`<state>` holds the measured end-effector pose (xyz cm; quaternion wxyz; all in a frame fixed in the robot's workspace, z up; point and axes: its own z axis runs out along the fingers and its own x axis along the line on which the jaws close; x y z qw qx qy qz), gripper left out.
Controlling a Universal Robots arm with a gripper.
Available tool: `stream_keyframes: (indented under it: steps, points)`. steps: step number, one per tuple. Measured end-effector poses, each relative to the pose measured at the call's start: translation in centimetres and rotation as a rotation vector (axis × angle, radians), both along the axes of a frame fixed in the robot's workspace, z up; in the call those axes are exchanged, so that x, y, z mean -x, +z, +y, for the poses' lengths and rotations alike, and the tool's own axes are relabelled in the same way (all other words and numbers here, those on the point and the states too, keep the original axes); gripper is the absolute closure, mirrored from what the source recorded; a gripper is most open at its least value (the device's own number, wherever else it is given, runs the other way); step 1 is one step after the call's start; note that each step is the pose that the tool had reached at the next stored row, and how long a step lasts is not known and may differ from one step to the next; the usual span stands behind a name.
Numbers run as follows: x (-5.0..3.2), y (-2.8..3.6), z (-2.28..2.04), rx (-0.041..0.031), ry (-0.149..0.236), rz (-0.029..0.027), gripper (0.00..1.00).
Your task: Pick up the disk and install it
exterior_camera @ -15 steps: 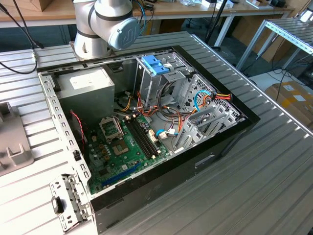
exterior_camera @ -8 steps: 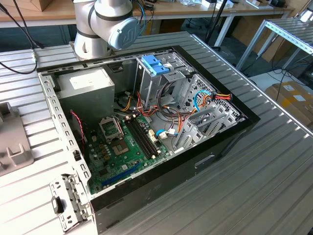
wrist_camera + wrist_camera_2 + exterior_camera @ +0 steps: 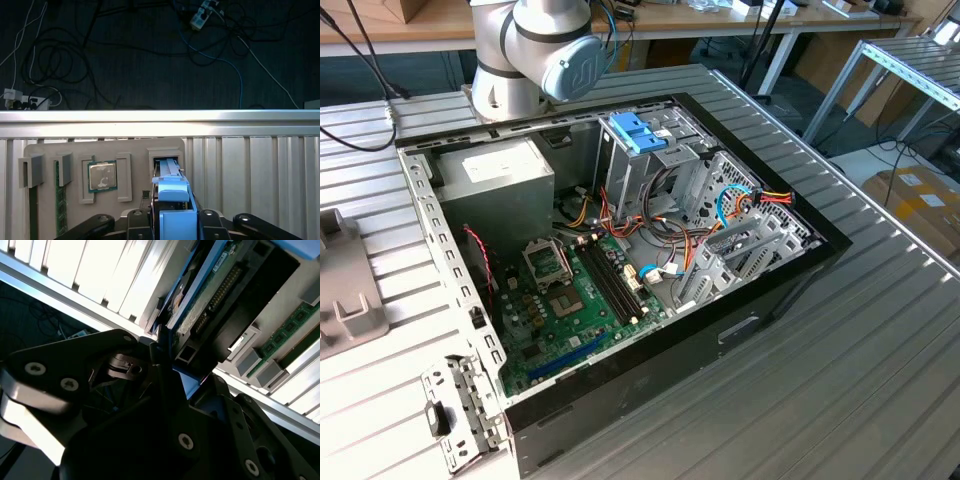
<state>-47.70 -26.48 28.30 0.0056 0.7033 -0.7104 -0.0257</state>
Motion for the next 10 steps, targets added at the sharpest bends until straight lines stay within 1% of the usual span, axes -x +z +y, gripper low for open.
stream_keyframes:
  steps: [4, 7, 10]
  points:
    - [0.0, 0.02, 0.0, -0.0001, 0.0, -0.0005, 0.63]
    - [0.0, 0.3, 0.0, -0.0001, 0.0, -0.0001, 0.63]
    - [0.0, 0.44, 0.03, -0.0001, 0.0, 0.0, 0.63]
